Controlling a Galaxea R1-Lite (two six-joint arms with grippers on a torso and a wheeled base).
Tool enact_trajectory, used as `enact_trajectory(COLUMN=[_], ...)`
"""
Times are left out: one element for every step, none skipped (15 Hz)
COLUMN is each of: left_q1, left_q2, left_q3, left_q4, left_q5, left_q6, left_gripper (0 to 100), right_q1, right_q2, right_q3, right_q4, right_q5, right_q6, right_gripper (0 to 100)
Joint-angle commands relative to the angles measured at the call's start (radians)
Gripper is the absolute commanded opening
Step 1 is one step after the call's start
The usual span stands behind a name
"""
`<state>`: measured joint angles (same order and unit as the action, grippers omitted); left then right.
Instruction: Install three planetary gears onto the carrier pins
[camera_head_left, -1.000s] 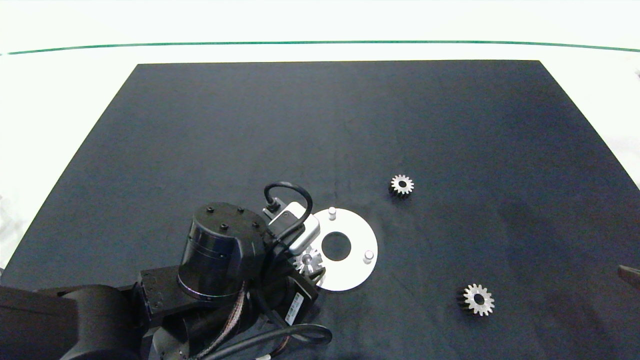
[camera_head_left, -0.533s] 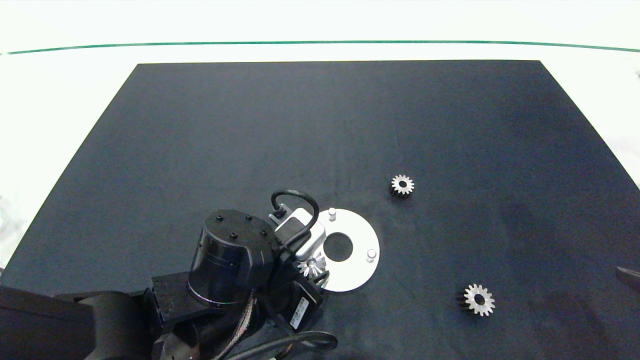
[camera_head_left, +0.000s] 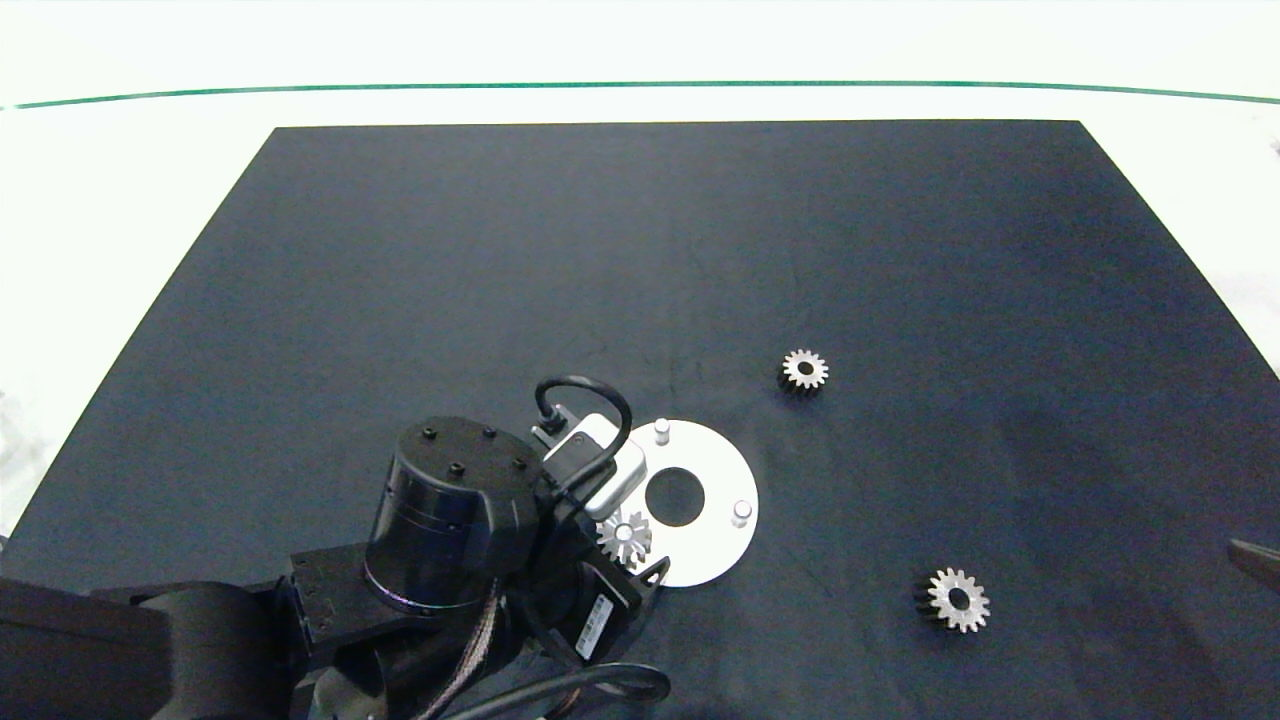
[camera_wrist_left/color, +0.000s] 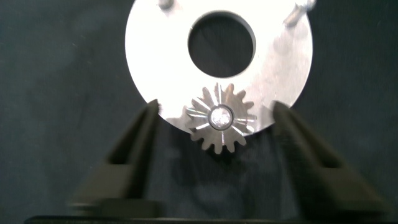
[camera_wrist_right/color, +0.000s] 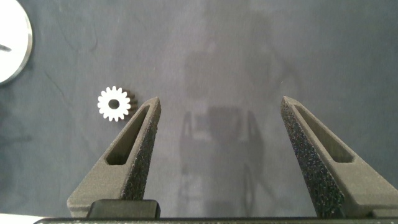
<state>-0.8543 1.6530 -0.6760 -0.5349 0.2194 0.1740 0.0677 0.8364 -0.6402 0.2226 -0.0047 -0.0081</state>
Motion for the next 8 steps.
enact_trajectory(left_q1=[0.011, 0.014, 0.034, 0.05, 0.06, 0.083, 0.095, 0.103], left_q2=[-0.09, -0.13, -0.167, -0.208, -0.243, -0.28, -0.318, -0.354], left_q3=[-0.001, 0.007, 0.016, 0.027, 0.032, 0.032, 0.03, 0.029], left_q4=[-0.002, 0.006, 0.018, 0.027, 0.035, 0.046, 0.072, 0.102], left_q5=[0.003, 0.003, 0.003, 0.003, 0.003, 0.003, 0.003, 0.003], left_q6=[-0.002, -0.002, -0.004, -0.004, -0.007, -0.011, -0.013, -0.015], left_gripper=[100, 100, 100, 100, 100, 100, 100, 100], right_q1=[0.008, 0.017, 0.027, 0.041, 0.063, 0.089, 0.115, 0.139], right_q2=[0.001, 0.004, 0.007, 0.018, 0.024, 0.027, 0.038, 0.052], right_q3=[0.027, 0.039, 0.053, 0.062, 0.063, 0.07, 0.074, 0.076], right_q4=[0.003, 0.006, 0.004, 0.004, 0.008, 0.009, 0.011, 0.011], right_q5=[0.023, 0.025, 0.026, 0.026, 0.029, 0.029, 0.029, 0.029], right_q6=[-0.01, -0.027, -0.046, -0.052, -0.052, -0.052, -0.053, -0.055], right_gripper=[76, 76, 76, 76, 76, 76, 76, 76])
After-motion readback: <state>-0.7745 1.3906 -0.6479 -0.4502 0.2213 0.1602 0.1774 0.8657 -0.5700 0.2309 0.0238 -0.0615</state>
